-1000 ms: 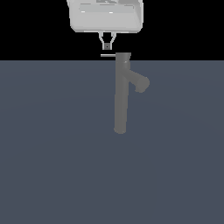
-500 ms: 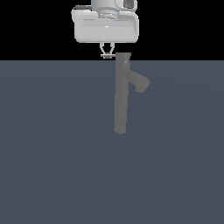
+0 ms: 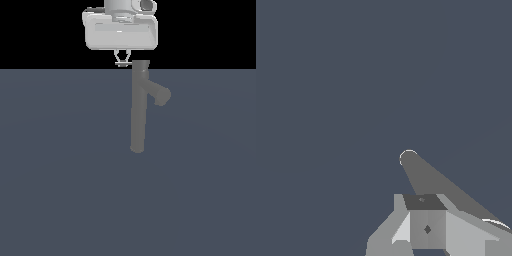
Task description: Turn on the faucet by rotating a designated handle.
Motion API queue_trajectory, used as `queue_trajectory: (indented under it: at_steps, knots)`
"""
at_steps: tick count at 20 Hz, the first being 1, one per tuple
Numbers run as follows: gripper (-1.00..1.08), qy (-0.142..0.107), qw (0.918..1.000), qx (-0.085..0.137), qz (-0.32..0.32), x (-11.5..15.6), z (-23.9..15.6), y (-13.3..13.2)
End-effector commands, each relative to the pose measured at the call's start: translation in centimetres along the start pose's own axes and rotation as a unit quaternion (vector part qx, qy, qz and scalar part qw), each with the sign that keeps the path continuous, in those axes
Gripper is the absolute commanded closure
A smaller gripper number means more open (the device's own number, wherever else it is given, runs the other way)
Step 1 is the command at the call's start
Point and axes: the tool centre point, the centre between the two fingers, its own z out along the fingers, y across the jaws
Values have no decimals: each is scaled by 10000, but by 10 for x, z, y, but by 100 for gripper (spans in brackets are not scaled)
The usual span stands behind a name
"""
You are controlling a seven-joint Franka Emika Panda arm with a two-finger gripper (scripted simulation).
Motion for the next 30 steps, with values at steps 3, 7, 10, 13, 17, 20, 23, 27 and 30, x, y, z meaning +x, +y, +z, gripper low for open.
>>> queue_trajectory:
  at_steps: [3,7,10,13,17,20,23,27,30]
  knots:
    - [108,0,10000,0,0,-9,0,-2]
    - [108,0,10000,0,0,-21,0,-6]
    - [108,0,10000,0,0,-30,0,-8]
    - [108,0,10000,0,0,-39,0,-11]
    - [108,47,10000,-8,-11,-37,0,-12]
    - [108,37,10000,-6,-9,-47,0,-8]
    - [108,29,10000,-5,-7,-58,0,-3]
    - [108,16,10000,-2,-4,-71,0,3]
    - [108,9,10000,-1,-3,-82,0,8]
